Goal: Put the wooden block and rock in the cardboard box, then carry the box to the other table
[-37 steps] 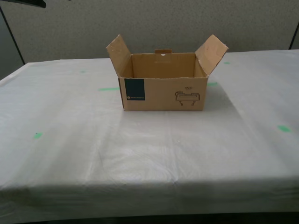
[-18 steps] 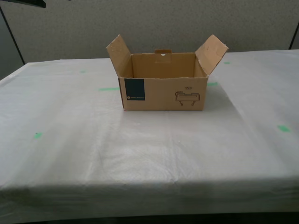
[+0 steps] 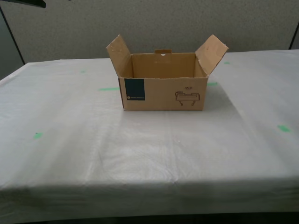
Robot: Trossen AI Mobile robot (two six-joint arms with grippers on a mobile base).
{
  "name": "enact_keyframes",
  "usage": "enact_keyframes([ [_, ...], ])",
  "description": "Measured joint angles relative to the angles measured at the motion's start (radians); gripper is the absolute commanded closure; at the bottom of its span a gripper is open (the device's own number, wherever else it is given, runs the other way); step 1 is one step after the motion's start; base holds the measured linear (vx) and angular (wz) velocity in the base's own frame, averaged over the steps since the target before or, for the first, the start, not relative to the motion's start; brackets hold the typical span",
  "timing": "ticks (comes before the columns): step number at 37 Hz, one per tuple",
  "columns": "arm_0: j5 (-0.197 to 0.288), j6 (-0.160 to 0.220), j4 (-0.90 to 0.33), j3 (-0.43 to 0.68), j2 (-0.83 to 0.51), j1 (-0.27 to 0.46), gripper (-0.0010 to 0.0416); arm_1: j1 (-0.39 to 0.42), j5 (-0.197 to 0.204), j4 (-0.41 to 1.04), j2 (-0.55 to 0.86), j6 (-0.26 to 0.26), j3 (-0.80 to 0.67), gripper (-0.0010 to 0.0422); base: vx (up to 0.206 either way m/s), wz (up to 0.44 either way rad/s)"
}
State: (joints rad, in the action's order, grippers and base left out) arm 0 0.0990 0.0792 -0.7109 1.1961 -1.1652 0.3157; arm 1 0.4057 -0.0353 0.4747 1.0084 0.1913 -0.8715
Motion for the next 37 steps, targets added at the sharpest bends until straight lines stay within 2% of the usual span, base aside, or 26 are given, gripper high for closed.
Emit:
enact_keyframes([
  [37, 0.0, 0.0, 0.0, 0.0, 0.0, 0.0, 0.0016, 0.0, 0.0, 0.0, 0.0, 0.0, 0.0, 0.0108, 0.0, 0.0],
])
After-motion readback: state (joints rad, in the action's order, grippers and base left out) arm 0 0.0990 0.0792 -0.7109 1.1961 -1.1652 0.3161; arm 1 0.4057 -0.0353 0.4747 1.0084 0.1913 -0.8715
